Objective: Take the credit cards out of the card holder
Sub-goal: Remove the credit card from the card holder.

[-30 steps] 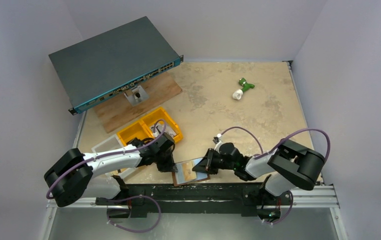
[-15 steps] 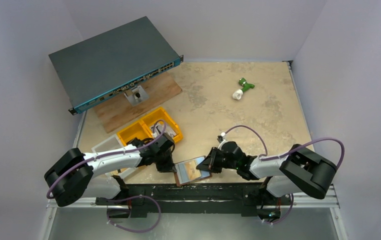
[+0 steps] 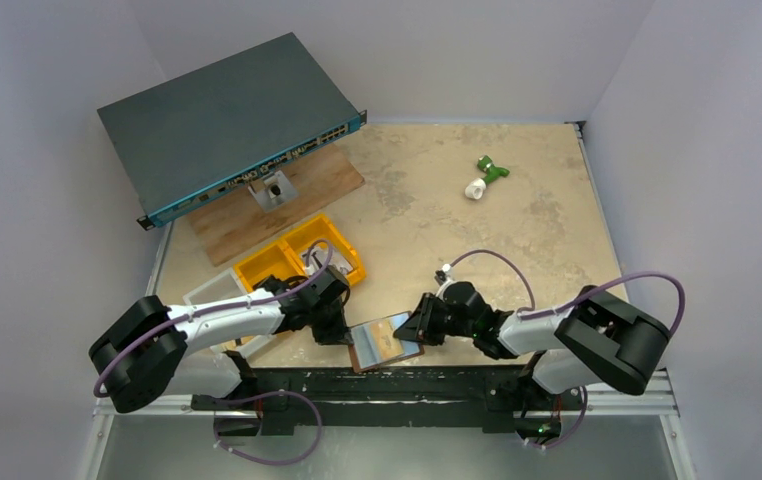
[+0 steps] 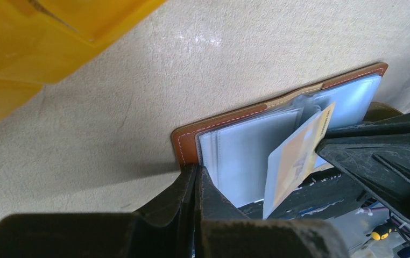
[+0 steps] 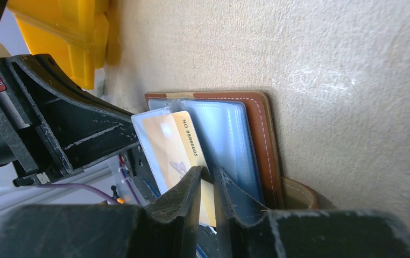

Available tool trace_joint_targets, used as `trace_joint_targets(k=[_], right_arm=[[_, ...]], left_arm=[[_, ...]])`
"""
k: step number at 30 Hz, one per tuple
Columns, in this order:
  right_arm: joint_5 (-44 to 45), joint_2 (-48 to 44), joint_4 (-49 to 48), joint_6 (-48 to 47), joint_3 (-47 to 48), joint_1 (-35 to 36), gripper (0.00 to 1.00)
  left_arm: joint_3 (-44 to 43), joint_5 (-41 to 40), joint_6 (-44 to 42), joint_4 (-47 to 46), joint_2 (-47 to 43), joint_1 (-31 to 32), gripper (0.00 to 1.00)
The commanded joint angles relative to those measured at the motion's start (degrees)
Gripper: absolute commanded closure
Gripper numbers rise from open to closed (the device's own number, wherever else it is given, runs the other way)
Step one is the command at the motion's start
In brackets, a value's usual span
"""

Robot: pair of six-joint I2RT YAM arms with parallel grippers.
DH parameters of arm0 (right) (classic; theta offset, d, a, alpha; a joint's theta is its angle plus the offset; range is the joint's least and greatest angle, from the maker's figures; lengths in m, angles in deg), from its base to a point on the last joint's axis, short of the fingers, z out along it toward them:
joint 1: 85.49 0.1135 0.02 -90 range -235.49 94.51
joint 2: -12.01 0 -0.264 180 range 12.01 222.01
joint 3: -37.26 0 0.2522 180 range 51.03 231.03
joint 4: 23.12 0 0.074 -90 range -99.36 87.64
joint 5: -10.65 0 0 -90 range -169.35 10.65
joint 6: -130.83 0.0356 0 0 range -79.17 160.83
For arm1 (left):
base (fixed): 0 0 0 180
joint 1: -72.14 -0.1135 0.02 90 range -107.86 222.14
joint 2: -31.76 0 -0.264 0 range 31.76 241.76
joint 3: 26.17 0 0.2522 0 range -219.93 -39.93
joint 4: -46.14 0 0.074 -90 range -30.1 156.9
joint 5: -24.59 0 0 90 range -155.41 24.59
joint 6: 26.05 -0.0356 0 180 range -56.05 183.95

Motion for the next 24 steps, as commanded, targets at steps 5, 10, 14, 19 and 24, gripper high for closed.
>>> trace_joint_targets(k=[5, 10, 14, 19, 24], right_arm=[[-3.8, 4.8, -7.4, -0.9, 0.3, -0.3, 0.82], [-4.7, 6.2, -8.9, -1.0, 0.8, -0.3, 0.79], [-4.9, 6.6, -8.7, -1.4, 1.1, -0.3, 0.81], [-6.5, 7.5, -9.3, -2.2, 2.2, -0.3, 0.83], [-7.5, 7.7, -9.7, -3.1, 2.7, -0.2, 0.76]], left_arm=[[1.0, -3.2, -2.1, 5.8, 1.7, 0.0, 1.0], [1.1, -3.0, -2.2, 5.7, 1.7, 0.0, 1.0], [1.0, -3.0, -2.2, 5.5, 2.0, 0.0, 1.0], [0.9, -2.8, -2.3, 5.2, 2.5, 0.0, 1.0], [0.7, -2.6, -2.3, 5.0, 2.8, 0.0, 1.0]])
